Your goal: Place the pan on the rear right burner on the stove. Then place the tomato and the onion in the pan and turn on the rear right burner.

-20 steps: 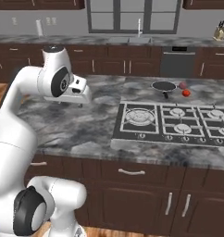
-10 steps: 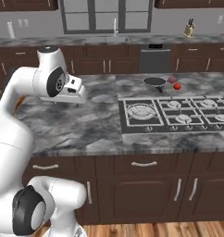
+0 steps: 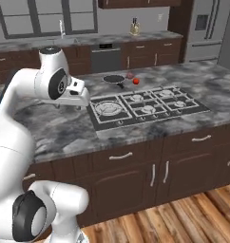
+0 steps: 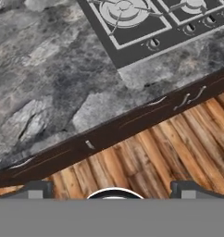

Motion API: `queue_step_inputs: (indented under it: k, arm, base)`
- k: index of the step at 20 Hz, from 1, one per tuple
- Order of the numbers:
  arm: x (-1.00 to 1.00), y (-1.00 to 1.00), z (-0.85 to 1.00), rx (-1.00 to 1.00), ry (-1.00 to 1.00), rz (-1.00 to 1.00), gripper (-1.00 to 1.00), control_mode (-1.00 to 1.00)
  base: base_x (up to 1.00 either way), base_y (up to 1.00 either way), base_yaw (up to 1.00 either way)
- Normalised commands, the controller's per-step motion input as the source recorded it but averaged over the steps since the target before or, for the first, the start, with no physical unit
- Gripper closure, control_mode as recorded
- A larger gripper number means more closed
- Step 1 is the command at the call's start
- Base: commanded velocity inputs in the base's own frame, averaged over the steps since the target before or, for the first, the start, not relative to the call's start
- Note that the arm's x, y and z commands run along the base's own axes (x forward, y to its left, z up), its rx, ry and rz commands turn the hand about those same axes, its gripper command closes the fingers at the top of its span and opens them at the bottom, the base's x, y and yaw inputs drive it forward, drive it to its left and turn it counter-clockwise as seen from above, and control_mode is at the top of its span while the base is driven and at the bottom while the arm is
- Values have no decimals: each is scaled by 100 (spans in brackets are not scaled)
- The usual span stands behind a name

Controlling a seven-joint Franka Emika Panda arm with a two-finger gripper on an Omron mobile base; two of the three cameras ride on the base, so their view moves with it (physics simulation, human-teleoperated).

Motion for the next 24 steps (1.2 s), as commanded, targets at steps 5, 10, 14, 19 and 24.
queue_step_inputs:
  k: [5,10,14,19,24]
  arm:
    - [0,0,0,0,0,0,-100,100]
    - [0,0,0,0,0,0,-100,100]
    - [0,0,0,0,0,0,-100,100]
    - [0,0,0,0,0,0,-100,100]
    - [0,0,0,0,0,0,-100,100]
  base:
    - [-56,15,-38]
    - [-94,41,-37]
    - [-55,91,-46]
    - [-15,100,-58]
    - [0,100,-60]
